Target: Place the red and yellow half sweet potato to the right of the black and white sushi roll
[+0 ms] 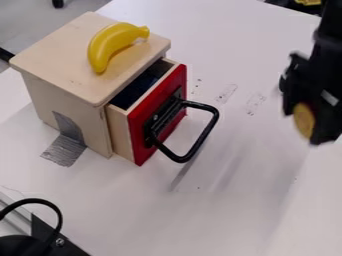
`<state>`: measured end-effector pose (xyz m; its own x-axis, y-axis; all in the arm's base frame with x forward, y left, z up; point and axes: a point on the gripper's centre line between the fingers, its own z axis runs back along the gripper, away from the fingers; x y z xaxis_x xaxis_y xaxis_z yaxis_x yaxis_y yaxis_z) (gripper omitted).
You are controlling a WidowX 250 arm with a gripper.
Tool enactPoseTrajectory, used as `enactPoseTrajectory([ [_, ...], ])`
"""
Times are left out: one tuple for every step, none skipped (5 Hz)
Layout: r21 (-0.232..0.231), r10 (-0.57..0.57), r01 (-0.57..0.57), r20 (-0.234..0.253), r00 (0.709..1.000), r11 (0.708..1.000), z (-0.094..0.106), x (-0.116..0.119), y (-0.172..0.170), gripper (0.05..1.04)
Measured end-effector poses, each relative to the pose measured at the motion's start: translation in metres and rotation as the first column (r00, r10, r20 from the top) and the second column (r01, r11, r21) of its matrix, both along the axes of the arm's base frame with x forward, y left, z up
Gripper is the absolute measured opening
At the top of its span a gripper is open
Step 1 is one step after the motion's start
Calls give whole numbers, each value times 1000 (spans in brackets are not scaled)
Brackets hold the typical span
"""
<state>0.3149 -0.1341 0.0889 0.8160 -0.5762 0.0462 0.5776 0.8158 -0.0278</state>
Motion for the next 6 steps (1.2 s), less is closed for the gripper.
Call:
enactPoseTrajectory([
  [-14, 97, -97, 8, 995, 995, 4, 33, -9, 813],
  [-11, 259, -259, 10, 966, 966, -6, 72, -4, 813],
  [-2, 382, -383, 23, 924, 924, -20, 97, 10, 813],
  [6, 458, -458, 28, 889, 889, -43, 119, 11, 813],
  [8, 464, -464, -4, 886, 886, -63, 125, 6, 813],
  [27, 448, -447, -32, 893, 894, -79, 122, 6, 813],
])
